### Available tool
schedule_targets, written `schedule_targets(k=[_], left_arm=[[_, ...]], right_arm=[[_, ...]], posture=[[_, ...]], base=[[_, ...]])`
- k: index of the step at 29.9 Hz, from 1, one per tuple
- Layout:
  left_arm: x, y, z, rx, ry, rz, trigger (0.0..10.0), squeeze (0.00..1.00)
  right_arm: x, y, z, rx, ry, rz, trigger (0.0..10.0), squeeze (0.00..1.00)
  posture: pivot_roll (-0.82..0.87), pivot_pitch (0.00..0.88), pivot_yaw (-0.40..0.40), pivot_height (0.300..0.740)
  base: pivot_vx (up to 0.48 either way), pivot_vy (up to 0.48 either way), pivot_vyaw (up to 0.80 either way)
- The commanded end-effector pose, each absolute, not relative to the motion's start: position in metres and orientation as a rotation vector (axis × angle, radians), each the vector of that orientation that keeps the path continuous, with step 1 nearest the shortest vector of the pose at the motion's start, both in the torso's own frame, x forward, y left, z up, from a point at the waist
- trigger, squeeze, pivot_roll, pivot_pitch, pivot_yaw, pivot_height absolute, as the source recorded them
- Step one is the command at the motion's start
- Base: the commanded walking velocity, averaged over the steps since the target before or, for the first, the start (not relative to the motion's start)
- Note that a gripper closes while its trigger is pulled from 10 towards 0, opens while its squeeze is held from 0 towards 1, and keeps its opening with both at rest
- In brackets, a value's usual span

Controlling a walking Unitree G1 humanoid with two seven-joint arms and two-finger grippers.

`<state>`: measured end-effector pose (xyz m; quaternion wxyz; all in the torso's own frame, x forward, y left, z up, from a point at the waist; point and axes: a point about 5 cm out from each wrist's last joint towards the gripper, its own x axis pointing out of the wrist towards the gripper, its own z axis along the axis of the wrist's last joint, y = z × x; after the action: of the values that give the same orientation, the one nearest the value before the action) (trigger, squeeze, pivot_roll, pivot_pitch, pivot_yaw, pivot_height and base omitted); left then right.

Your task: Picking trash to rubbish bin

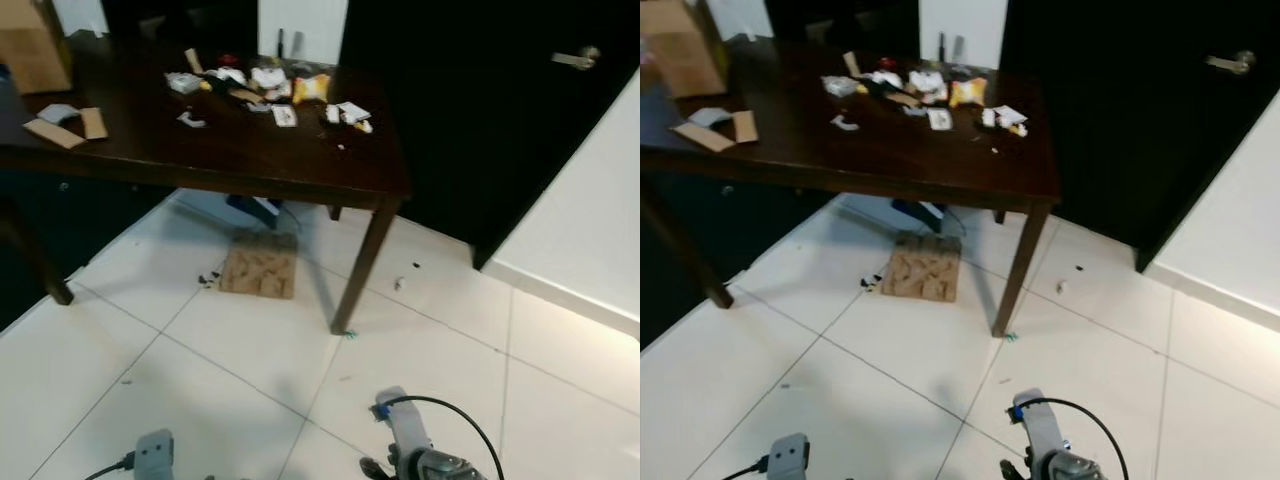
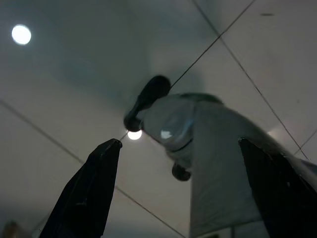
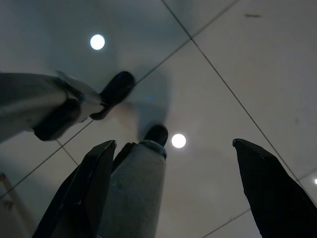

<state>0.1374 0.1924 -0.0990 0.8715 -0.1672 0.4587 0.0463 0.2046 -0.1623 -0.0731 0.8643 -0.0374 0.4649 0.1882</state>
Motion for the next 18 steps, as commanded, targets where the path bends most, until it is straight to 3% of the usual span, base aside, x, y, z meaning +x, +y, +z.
schedule_targets(k=[1,16,18], left_arm=[[0.1292,0.1863,-0.1030,-0.350,1.004,0.077,10.0,0.00],[0.1273,0.1874,-0.1035,-0.350,1.006,0.083,10.0,0.00],[0.1261,0.1869,-0.1040,-0.350,1.010,0.087,10.0,0.00]], right_arm=[[0.2008,-0.1648,-0.0751,-0.060,0.990,0.378,10.0,0.00],[0.2015,-0.1669,-0.0746,-0.053,0.991,0.370,10.0,0.00],[0.2015,-0.1683,-0.0745,-0.032,0.988,0.350,10.0,0.00]], posture=[[0.21,0.062,-0.093,0.740],[0.22,0.069,-0.098,0.740],[0.22,0.072,-0.103,0.740]], base=[[0.000,0.000,0.77],[0.000,0.000,0.77],[0.000,0.000,0.26]])
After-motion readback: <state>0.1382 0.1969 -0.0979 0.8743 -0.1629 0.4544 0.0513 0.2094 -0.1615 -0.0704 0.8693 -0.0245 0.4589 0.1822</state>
